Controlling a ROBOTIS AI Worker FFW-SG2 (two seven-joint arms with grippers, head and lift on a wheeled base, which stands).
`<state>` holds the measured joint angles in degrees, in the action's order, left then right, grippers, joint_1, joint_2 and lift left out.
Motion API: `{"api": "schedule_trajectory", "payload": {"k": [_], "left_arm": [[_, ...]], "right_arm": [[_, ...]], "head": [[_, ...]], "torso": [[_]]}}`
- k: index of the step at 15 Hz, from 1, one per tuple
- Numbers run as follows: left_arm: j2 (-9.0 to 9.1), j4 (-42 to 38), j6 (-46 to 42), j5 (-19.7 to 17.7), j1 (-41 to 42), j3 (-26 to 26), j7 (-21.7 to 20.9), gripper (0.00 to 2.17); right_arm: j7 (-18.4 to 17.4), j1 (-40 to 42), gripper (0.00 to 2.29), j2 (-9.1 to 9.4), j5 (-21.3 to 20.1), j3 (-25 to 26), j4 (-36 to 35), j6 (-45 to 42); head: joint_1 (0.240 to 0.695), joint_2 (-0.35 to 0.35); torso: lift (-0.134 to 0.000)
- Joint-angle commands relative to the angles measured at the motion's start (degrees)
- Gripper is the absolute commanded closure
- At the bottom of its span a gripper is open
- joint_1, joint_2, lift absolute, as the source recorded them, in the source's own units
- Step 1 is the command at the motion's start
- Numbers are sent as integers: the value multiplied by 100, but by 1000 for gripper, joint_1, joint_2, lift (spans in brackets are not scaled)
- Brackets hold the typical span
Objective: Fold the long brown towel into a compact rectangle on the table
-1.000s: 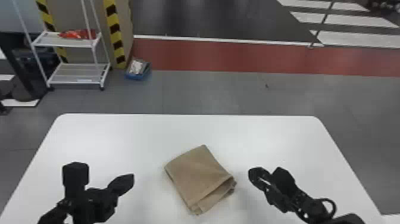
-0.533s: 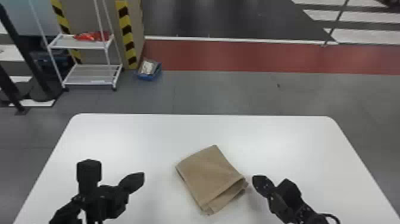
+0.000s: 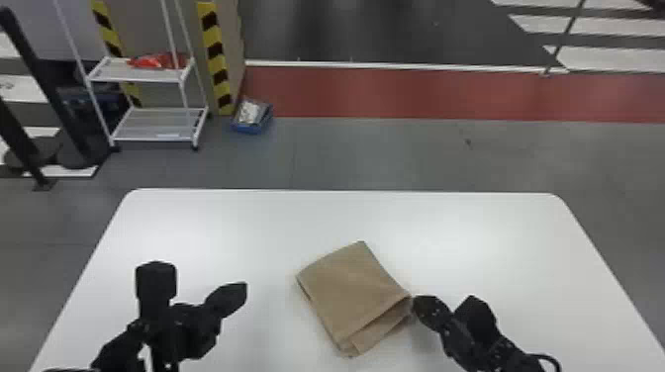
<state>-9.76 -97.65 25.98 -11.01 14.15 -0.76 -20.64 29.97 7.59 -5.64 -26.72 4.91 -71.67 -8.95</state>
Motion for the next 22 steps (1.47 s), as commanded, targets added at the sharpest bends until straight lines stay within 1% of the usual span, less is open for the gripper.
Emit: {"api": "schedule_trajectory", "payload": {"k": [1, 4, 6, 8, 14, 15, 17, 19, 20, 21, 22], "left_arm": [[0, -26, -70, -33, 26, 32, -1, 1983], [0, -79, -123, -51, 44, 41, -1, 1983], [0, -96, -123, -51, 44, 41, -1, 1983], [0, -105, -123, -51, 44, 49, 8, 1983], [0, -96, -264, -77, 44, 128, -10, 1983], [-9, -96, -264, -103, 44, 137, -10, 1983], [-9, -96, -281, -121, 44, 146, -10, 1983], [-9, -105, -299, -130, 44, 146, -19, 1983], [0, -132, -317, -165, 53, 137, -10, 1983], [0, -211, -352, -226, 88, 137, 17, 1902], [0, -316, -580, -288, 167, 146, 52, 1605]], "right_arm": [[0, -29, 1949, 2, 79, -69, 65, 83], [97, 59, 1953, 19, 184, -201, -5, 83], [150, 147, 1953, 90, 220, -245, -119, 83], [176, 182, 1953, 98, 343, -377, -190, 100], [246, 173, 1949, 239, 431, -570, -190, 206], [290, 182, 1953, 239, 545, -605, -190, 223], [281, 235, 1949, 248, 606, -597, -225, 188], [299, 349, 1943, 248, 712, -368, -445, 188], [343, 445, 1747, 230, 905, -227, -708, 188], [457, 560, 1355, 230, 1072, -43, -990, 206], [536, 683, 586, 239, 1283, 124, -1394, 258]], "head": [[695, -30], [695, -14], [695, -2], [695, 15], [695, 64], [695, 72], [695, 83], [695, 91], [695, 87], [695, 78], [695, 68]], "torso": [[0], [0], [0], [0], [0], [0], [0], [0], [0], [0], [0]]}}
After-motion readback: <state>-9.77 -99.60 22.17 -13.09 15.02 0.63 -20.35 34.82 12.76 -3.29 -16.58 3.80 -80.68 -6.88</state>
